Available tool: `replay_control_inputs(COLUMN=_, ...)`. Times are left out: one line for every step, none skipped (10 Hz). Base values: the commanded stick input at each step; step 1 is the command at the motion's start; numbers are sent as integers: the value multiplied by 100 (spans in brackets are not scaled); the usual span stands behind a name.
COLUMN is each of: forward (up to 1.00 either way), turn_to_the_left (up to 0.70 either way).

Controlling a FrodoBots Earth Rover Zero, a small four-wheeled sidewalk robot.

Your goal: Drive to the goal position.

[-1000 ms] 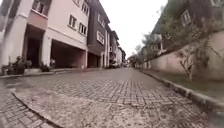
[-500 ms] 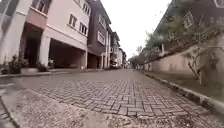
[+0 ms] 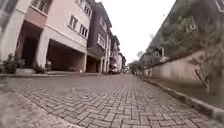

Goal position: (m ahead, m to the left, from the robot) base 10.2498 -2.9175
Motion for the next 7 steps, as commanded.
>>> replay_control_inputs(forward=70, turn_to_the_left=0)
replay_control_inputs(forward=70, turn_to_the_left=0)
replay_control_inputs(forward=70, turn_to_the_left=0)
replay_control_inputs(forward=70, turn_to_the_left=0)
replay_control_inputs(forward=70, turn_to_the_left=0)
replay_control_inputs(forward=70, turn_to_the_left=0)
replay_control_inputs(forward=70, turn_to_the_left=0)
